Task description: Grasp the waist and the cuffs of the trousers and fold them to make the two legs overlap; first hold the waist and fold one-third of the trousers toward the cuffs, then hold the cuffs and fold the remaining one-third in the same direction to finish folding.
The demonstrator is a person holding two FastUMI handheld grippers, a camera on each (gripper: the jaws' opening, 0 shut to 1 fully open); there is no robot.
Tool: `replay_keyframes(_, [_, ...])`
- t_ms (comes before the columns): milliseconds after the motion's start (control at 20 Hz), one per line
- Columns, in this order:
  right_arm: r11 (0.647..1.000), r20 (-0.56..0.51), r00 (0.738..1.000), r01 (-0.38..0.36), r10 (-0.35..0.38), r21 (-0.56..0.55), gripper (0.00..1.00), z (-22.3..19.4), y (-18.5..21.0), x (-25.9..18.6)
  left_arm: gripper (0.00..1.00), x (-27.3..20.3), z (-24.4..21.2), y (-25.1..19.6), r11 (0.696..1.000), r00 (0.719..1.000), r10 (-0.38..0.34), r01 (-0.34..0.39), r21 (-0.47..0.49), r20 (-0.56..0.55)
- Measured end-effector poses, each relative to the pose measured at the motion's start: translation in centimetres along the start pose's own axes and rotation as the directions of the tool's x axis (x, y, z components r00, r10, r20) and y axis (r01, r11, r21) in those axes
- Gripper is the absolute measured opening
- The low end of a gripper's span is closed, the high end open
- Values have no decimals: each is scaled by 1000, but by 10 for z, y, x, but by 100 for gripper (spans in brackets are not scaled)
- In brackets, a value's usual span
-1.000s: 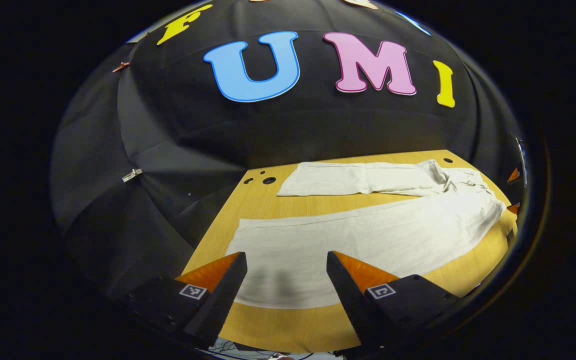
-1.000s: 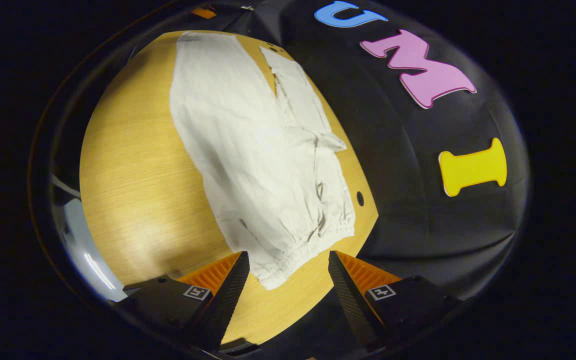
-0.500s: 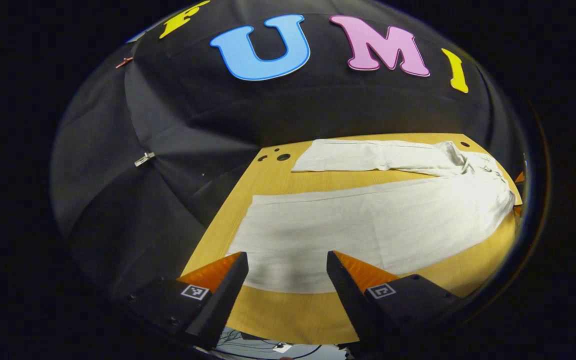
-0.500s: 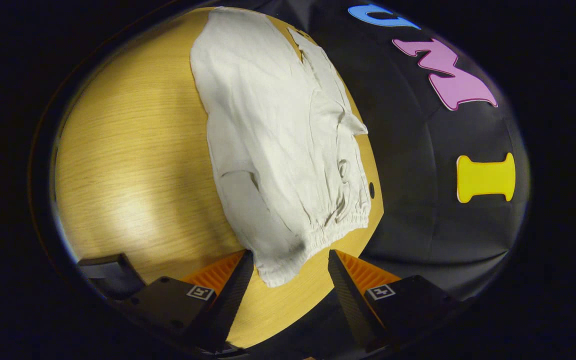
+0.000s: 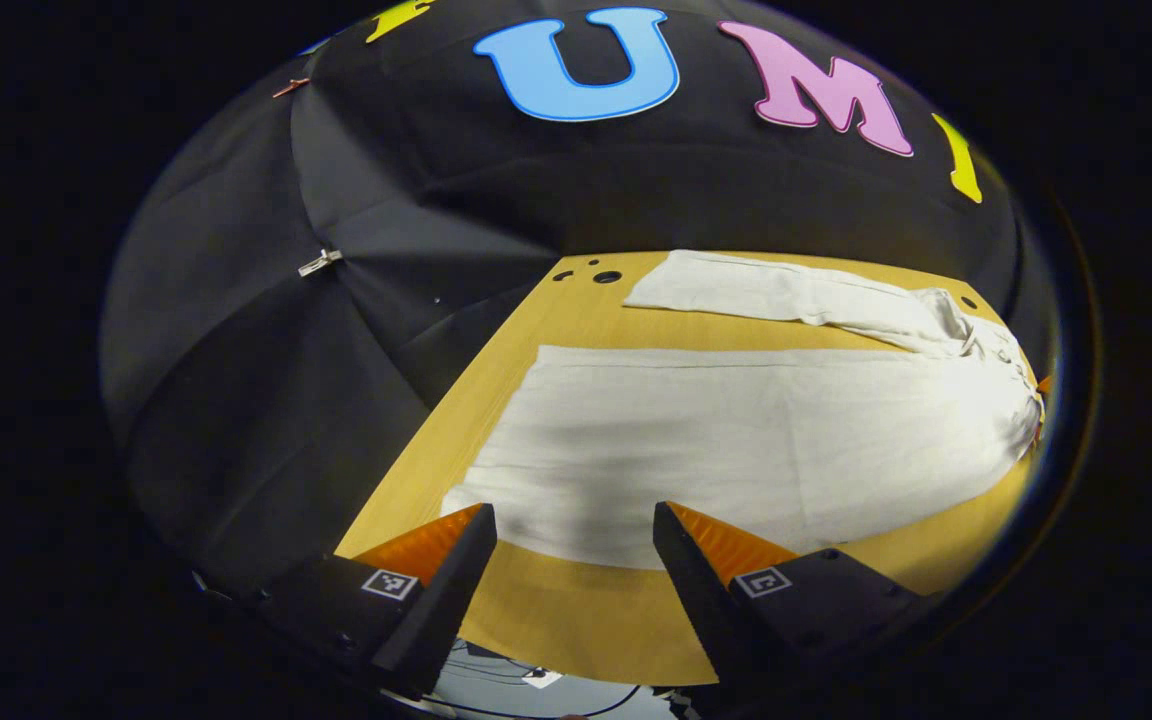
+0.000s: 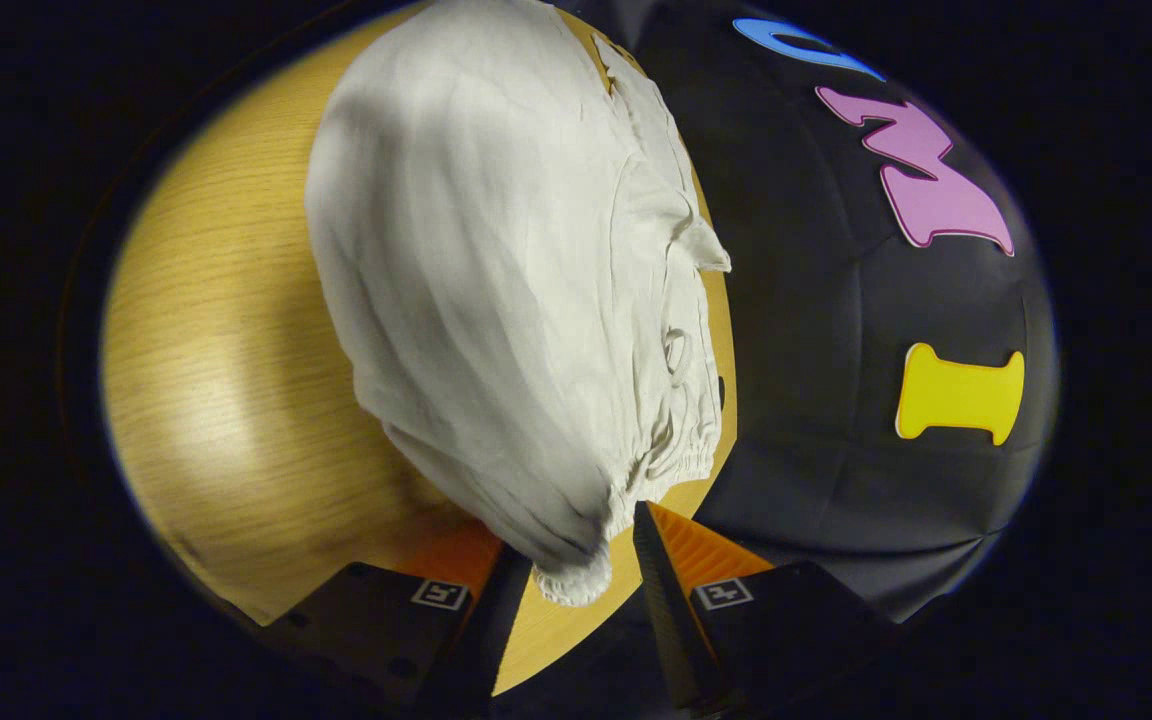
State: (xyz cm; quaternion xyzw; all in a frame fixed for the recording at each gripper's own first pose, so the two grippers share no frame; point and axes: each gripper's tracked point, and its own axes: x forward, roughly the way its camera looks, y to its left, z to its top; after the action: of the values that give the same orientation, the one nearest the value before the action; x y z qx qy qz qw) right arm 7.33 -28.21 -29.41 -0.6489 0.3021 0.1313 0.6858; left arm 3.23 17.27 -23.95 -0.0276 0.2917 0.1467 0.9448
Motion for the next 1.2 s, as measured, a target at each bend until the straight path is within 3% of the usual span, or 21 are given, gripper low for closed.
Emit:
replay_keyframes(50, [1000,-8,1000,-10,10,3,60,-2,2,-1,99,4,-3,8,1000,1000,14,-14,13,-7])
replay_keyframes(100, [1000,-9,1000,-26,26,1,42,-2,5,0,99,7,-4,16,999,1000,25,-25,31,-14])
replay_keyframes(150, [1000,-12,1000,-22,22,-11,37,-2,5,2,99,12,-5,25,998,999,35,-34,57,-15])
replay_keyframes(200, [1000,-16,1000,-18,17,-23,21,0,5,4,99,17,-3,33,995,999,48,-47,90,-15])
replay_keyframes(250, [999,-14,1000,-15,14,-30,26,0,5,1,99,21,-5,40,991,998,56,-54,125,-15])
replay_keyframes(500, [994,-13,996,-87,88,60,13,3,7,1,98,41,0,64,952,998,62,-61,299,7])
replay_keyframes(650, [982,-18,986,-162,164,101,6,4,8,2,98,53,-6,67,911,999,36,-33,411,0])
replay_keyframes(750, [981,-22,983,-178,180,79,7,6,8,2,98,58,-10,71,843,1000,2,1,538,-4])
replay_keyframes(950, [985,-27,985,-167,168,45,6,6,9,1,96,63,-28,86,654,998,-45,61,754,-42])
replay_keyframes(1200, [988,-28,987,-155,155,8,6,7,9,0,96,74,-46,88,389,989,-104,136,911,-103])
